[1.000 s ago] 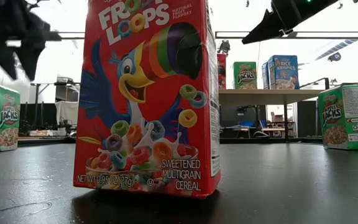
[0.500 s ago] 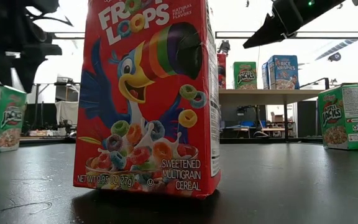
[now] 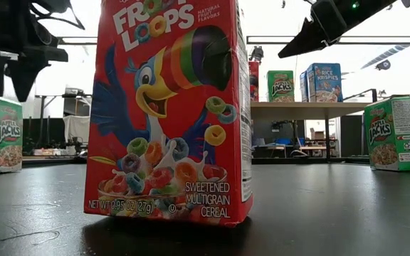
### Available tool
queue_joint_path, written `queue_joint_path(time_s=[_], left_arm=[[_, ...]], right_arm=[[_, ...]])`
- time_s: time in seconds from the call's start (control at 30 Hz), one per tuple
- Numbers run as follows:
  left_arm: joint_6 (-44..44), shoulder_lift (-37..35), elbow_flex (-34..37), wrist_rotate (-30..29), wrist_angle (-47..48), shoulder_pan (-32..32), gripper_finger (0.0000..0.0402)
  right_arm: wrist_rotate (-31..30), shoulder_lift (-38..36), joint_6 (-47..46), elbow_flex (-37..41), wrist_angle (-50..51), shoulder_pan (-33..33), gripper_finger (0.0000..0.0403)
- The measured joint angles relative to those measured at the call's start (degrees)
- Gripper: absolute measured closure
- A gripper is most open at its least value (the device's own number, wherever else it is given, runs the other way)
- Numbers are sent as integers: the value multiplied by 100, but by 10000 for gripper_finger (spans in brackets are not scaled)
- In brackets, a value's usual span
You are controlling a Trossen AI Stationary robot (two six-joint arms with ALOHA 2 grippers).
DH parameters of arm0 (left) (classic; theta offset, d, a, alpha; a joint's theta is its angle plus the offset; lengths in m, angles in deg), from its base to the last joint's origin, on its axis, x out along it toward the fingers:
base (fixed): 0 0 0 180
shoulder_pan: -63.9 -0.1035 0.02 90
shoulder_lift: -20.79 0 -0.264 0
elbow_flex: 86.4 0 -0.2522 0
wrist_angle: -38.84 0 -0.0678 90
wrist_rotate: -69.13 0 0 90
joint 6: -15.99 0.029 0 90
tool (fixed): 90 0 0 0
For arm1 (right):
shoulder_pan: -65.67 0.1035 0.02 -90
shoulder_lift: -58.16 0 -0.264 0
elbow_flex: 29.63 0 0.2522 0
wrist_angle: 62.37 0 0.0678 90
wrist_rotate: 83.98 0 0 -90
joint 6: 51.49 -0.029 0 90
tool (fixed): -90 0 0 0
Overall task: Stack cereal on shelf
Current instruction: Put the left green cereal box on the shelf
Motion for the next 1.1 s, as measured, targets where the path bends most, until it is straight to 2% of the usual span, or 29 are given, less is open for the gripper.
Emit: queue_joint_path(time_s=[0.2,0.4,0.73,0.9,1.03,1.1], left_arm=[[-72,171,-33,3,-4,-4,185],[-112,344,-418,-17,-16,-4,184],[-586,381,-326,27,-2,-4,184],[-853,812,-1137,398,15,46,184],[-566,1309,-1809,-92,3,2,184],[-357,1502,-1906,-254,-47,-119,184]], right_arm=[[-1,0,21,0,1,0,394],[-2,0,78,6,2,0,394],[54,2,150,26,32,-4,394],[153,2,178,92,123,-5,394],[140,-13,310,204,98,-67,394],[140,-30,320,224,83,-131,394]])
